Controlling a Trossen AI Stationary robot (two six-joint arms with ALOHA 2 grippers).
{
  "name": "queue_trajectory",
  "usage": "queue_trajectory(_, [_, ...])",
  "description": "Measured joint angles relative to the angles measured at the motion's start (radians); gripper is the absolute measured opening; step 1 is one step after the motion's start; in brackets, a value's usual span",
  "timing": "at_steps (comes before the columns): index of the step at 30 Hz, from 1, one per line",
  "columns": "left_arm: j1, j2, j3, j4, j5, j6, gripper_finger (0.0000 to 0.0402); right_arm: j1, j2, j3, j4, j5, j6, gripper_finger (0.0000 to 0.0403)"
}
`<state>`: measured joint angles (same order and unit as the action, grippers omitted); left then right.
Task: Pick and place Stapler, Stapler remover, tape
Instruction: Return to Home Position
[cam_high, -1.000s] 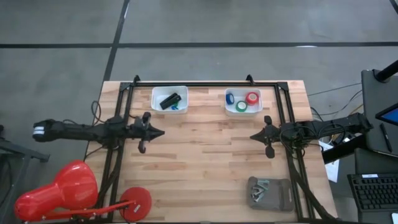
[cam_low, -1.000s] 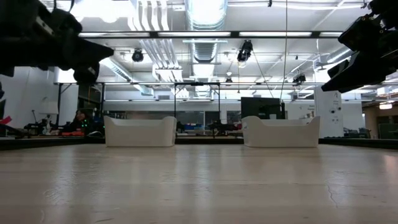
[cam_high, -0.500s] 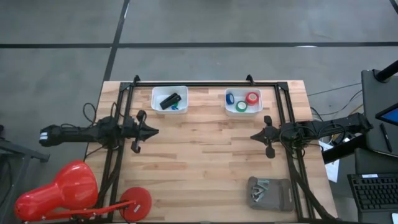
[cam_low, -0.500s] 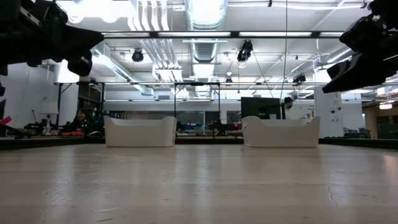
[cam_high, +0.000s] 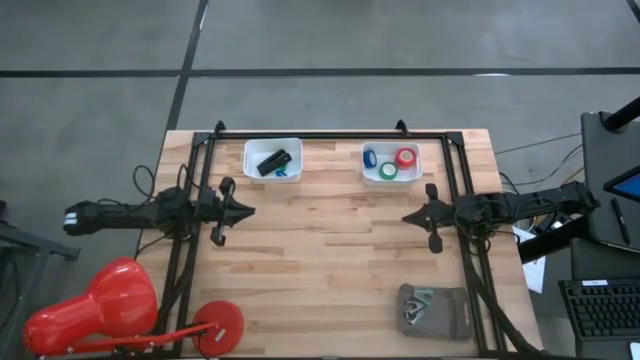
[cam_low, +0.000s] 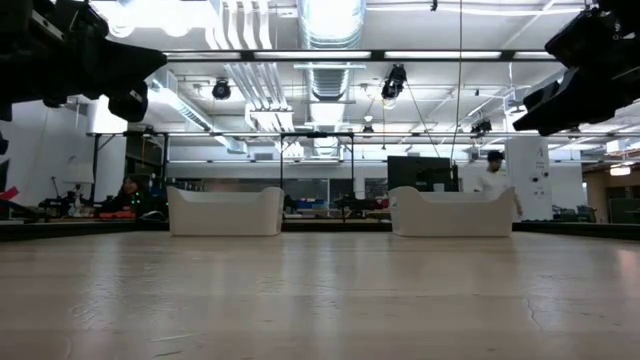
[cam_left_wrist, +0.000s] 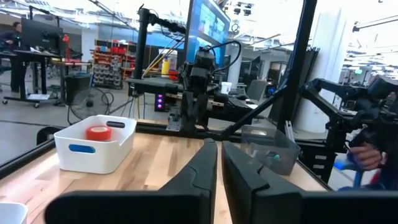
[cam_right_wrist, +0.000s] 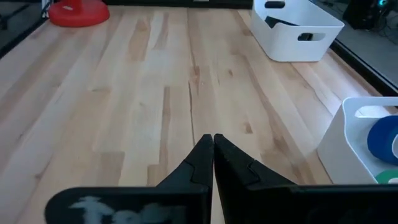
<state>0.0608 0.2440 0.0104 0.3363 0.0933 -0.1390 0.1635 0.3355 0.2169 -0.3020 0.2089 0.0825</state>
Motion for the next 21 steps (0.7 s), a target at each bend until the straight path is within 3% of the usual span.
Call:
queue_trajectory(8, [0.0, 0.0, 0.0, -0.001, 0.0, 0.0, 0.0031, 0.0, 0.0, -0.008, 0.144, 0.0, 0.038, 0.0008])
queue_trajectory(21, [0.0, 0.0, 0.0, -0.001, -0.001, 0.0, 0.0028, 0.001, -0.003, 0.002, 0.165, 0.0, 0.015, 0.0008])
